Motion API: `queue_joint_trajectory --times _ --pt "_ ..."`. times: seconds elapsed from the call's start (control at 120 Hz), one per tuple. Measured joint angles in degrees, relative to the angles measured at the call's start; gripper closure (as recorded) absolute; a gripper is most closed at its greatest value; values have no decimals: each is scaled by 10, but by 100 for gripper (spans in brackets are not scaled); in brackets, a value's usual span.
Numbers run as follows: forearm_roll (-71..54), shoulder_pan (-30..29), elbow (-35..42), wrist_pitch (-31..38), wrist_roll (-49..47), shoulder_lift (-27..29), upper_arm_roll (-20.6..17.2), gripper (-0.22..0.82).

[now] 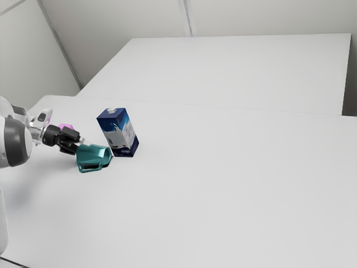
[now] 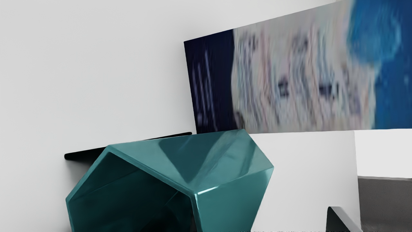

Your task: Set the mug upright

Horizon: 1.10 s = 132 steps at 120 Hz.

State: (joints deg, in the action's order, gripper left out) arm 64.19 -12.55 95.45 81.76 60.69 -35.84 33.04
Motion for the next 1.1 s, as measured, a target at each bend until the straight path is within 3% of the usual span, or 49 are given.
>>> queue_joint_trajectory --times 0.133,0.308,0.633,0.9,1.1 --pt "2 -5 0 -12 5 0 0 56" --pt "2 -13 -2 -20 11 2 1 70" --pt "-3 -21 -1 -29 17 26 2 77" --pt "-106 -14 33 -31 -1 161 -1 78" --pt "-274 -5 99 -1 -39 287 -69 78"
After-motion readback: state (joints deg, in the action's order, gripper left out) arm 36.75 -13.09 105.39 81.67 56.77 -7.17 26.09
